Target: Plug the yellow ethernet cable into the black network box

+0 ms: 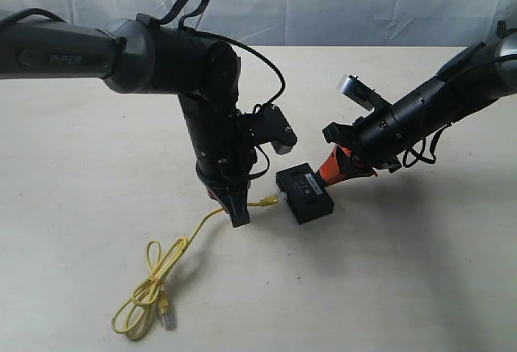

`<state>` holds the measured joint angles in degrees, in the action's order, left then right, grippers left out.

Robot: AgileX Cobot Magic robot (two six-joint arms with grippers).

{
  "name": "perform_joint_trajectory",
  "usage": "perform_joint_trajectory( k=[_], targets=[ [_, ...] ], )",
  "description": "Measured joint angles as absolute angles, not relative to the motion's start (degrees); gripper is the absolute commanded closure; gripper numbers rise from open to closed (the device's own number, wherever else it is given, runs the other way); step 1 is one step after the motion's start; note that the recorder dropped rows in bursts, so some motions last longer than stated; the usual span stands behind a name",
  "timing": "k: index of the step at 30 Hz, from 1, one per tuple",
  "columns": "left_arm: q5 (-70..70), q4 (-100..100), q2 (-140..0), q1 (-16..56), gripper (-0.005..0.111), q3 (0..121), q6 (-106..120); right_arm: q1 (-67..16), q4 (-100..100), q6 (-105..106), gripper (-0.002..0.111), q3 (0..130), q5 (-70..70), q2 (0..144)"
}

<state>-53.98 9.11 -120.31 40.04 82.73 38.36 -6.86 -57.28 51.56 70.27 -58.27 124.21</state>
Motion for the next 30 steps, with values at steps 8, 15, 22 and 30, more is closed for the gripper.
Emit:
perform_joint_trajectory(
  k=[8,15,22,30],
  targets=[
    [-54.52,9.22,-120.31,40.04,0.107,82.73,38.54,-6.86,-57.28,51.56,0.109,70.27,-58.27,124.21],
    [-54.15,10.36,-120.31,40.04,0.107,82.73,39.82,-6.86,-57.24,51.47,0.109,70.27,-58.27,124.21],
    [-54.15,10.24,-120.31,40.04,0.107,82.73,39.92,-6.86,-57.15,51.47,0.109,70.27,-58.27,124.21],
    [-53.94,8.73,-120.31,40.04,0.107,82.73,39.69,-6.86,-57.15,51.47,0.109,70.27,-58.27,124.21]
  ],
)
